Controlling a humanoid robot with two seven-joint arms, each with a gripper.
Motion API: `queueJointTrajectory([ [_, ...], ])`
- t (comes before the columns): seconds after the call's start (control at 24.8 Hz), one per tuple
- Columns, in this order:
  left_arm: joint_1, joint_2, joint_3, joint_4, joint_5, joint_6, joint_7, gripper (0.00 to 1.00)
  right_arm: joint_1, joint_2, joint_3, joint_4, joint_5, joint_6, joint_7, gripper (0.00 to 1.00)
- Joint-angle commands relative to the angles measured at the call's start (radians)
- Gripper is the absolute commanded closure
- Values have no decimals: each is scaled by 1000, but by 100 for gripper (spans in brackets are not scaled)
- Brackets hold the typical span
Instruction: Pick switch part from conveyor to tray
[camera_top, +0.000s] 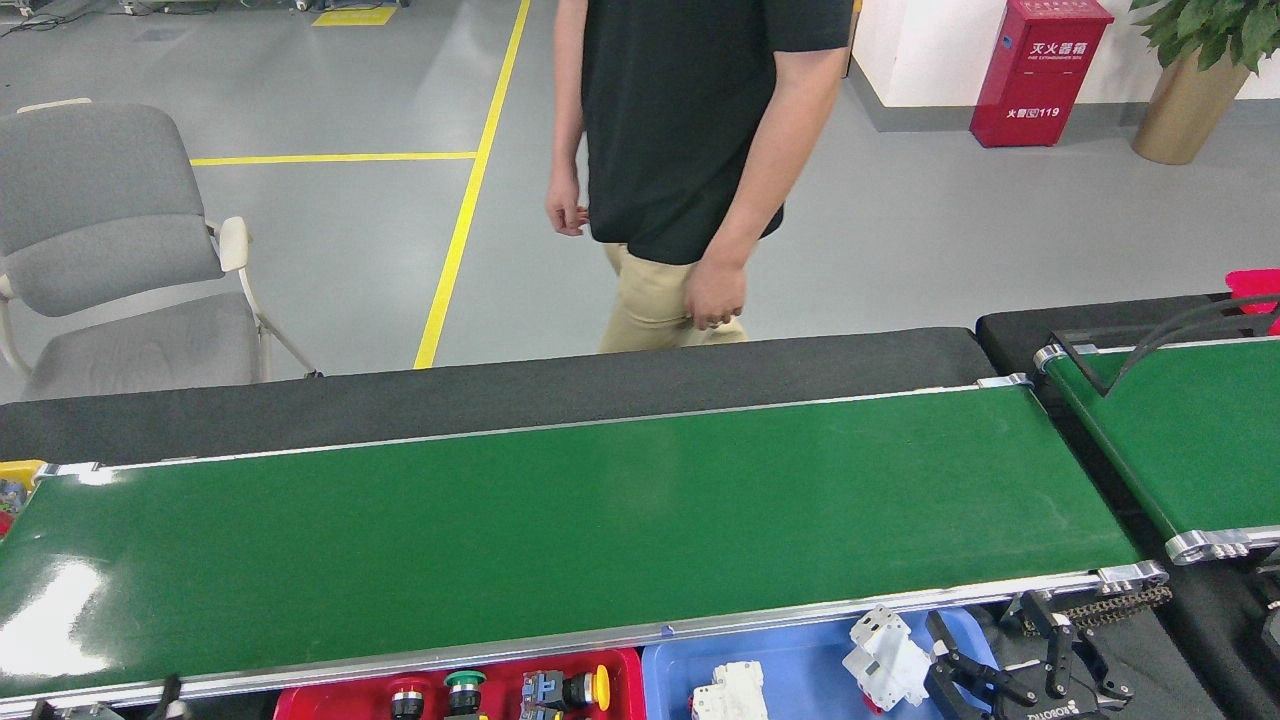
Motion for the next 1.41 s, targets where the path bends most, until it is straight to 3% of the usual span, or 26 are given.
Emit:
queueJointTrajectory([
  [0.0, 21, 1, 8, -16, 22, -27, 12, 0, -12, 5, -4, -17, 1, 1, -2, 1],
  [0.36, 10, 10, -4, -39, 90, -148, 10, 0, -25, 6, -4, -12, -1, 2, -2, 1],
  [0.65, -10, 55, -22, -52, 96, -200, 2, 0, -23, 16, -4, -12, -1, 2, -2, 1],
  [1.13, -80, 58, -13, -55, 90, -188, 1, 0, -6, 48, -4, -17, -1, 4, -2, 1],
  [1.37, -102, 93, -10, -48, 88, -188, 1, 0, 8, 49, -13, -18, -1, 11, -3, 1],
])
